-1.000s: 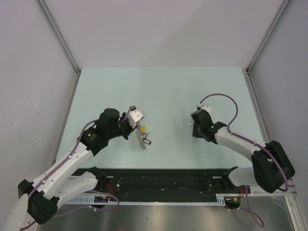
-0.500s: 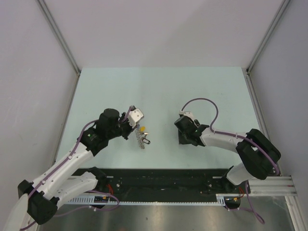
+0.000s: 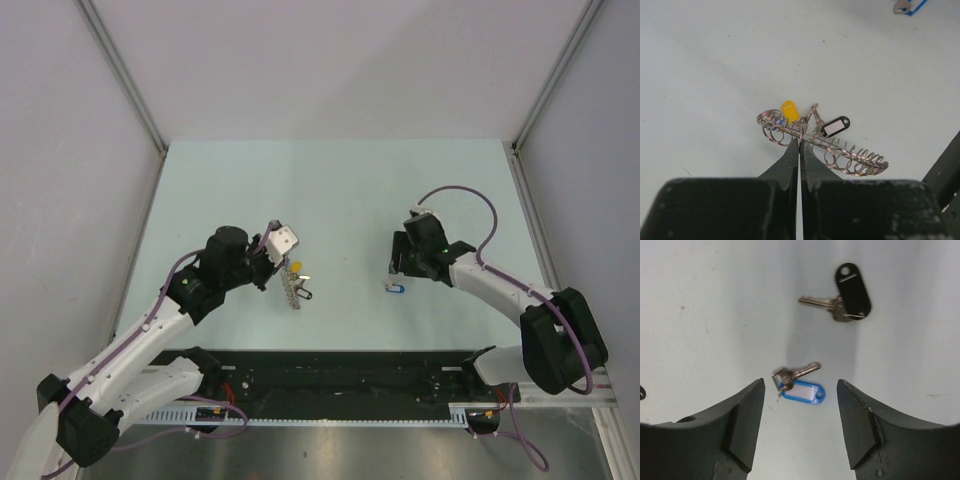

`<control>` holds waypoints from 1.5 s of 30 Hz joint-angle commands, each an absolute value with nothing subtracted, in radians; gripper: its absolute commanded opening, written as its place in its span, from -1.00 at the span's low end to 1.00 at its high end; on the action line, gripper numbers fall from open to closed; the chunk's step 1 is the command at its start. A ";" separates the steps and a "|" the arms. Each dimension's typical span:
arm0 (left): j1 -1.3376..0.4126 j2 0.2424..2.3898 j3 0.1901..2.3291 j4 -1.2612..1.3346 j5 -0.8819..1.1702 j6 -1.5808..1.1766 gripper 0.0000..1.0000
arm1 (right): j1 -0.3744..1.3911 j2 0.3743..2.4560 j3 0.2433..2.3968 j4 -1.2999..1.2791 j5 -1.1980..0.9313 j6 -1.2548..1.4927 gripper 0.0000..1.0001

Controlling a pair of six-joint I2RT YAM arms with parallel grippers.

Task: Put the keys on the keyring

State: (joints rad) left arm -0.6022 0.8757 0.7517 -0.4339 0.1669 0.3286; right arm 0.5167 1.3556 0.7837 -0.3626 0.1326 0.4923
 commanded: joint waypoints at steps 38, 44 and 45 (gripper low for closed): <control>-0.603 0.871 0.756 -0.394 0.172 0.313 -0.99 | 0.368 1.350 0.673 -0.080 -0.161 0.473 0.34; -0.603 0.870 0.755 -0.393 0.172 0.311 -0.99 | 0.359 1.434 0.672 -0.029 -0.221 0.471 0.34; -0.603 0.870 0.755 -0.394 0.172 0.313 -0.99 | 0.357 1.452 0.672 -0.026 -0.222 0.471 0.33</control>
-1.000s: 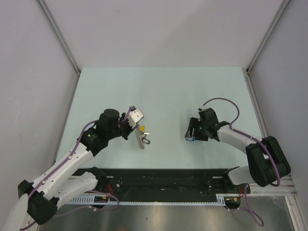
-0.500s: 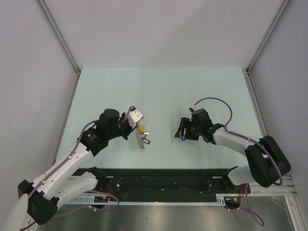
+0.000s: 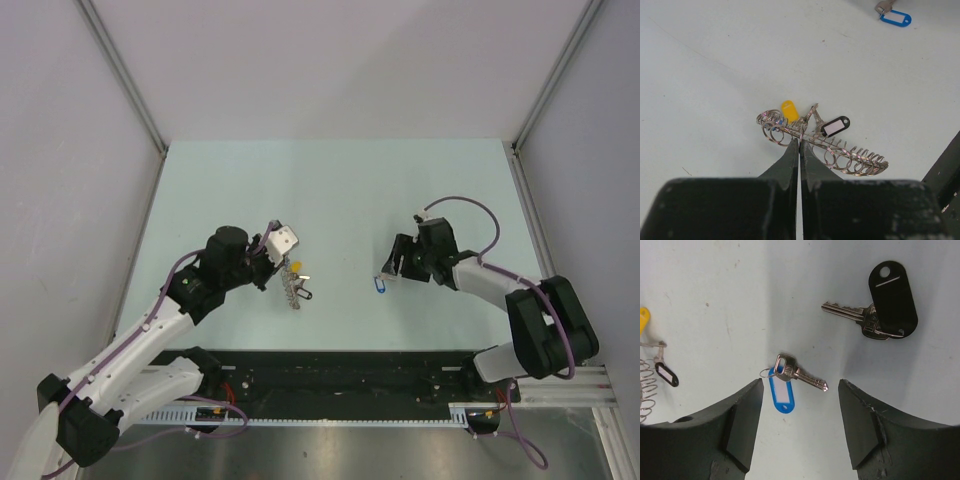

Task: Put the keys on the keyring

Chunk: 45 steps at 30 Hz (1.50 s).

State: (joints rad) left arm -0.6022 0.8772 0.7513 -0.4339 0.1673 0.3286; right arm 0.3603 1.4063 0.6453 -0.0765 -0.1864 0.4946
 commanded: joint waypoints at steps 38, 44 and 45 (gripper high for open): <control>-0.603 0.861 0.750 -0.390 0.170 0.316 -0.99 | 0.456 1.428 0.626 0.209 -0.204 0.175 -0.37; -0.601 0.864 0.749 -0.388 0.175 0.316 -0.99 | 0.422 1.511 0.632 0.230 -0.325 0.157 -0.47; -0.601 0.864 0.749 -0.388 0.173 0.316 -0.99 | 0.422 1.517 0.632 0.238 -0.331 0.153 -0.47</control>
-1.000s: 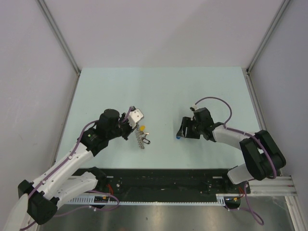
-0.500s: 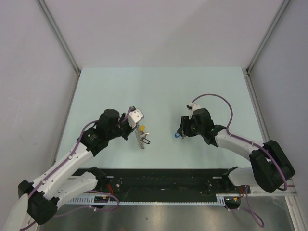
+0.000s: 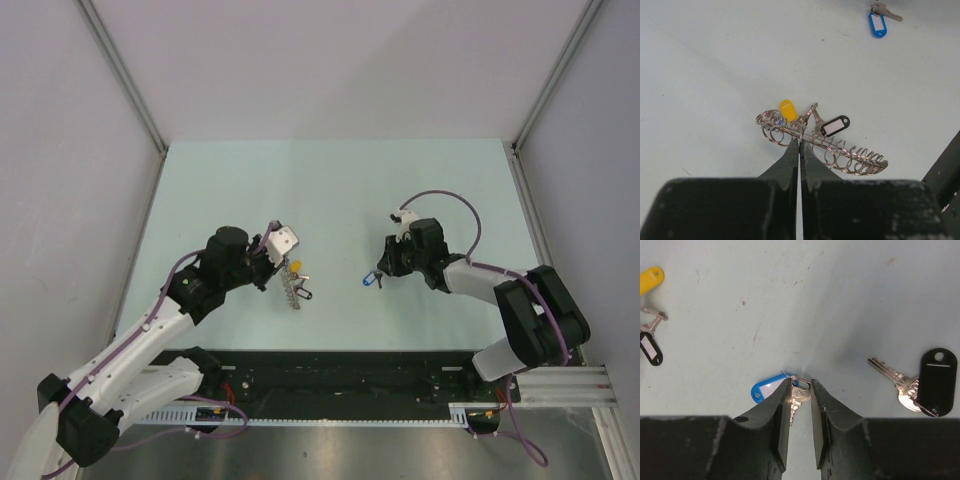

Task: Put the keys on the keyring

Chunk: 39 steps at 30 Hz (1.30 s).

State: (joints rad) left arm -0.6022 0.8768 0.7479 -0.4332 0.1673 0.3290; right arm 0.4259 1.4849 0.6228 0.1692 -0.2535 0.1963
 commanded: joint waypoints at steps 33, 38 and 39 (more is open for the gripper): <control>-0.601 0.867 0.747 -0.388 0.169 0.318 -0.99 | 0.430 1.575 0.632 0.229 -0.361 0.121 -0.65; -0.603 0.864 0.749 -0.388 0.167 0.318 -0.99 | 0.448 1.572 0.632 0.203 -0.328 0.106 -0.63; -0.601 0.865 0.749 -0.387 0.169 0.316 -0.99 | 0.454 1.572 0.632 0.202 -0.321 0.103 -0.64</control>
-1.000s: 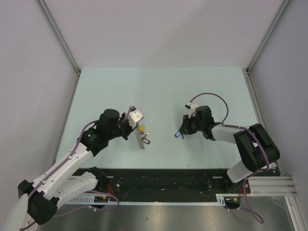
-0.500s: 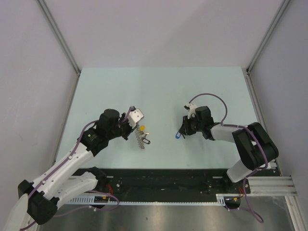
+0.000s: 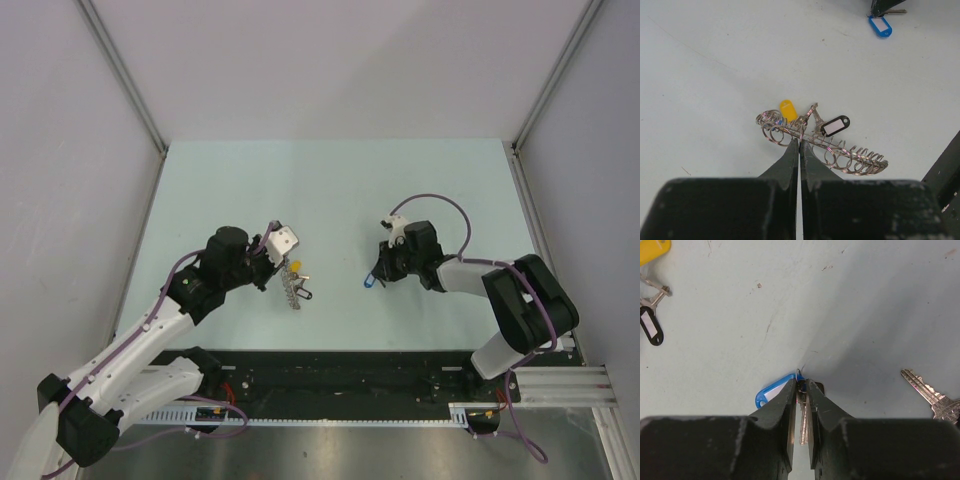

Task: Put the keys on the keyring

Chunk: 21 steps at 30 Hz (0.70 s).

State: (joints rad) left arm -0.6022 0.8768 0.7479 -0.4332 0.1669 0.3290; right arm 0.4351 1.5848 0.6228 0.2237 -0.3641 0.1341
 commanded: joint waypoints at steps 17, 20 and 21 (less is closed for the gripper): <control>-0.601 0.861 0.749 -0.388 0.166 0.316 -1.00 | 0.561 1.384 0.799 -0.188 -0.115 0.057 -1.00; -0.601 0.862 0.750 -0.388 0.164 0.318 -0.99 | 0.566 1.325 0.833 -0.282 -0.088 0.063 -1.00; -0.603 0.864 0.750 -0.388 0.161 0.318 -0.99 | 0.566 1.312 0.850 -0.348 -0.080 0.057 -1.00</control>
State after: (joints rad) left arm -0.6022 0.8768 0.7479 -0.4332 0.1669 0.3290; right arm 0.5621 1.3880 0.7742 -0.1421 -0.1600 0.0742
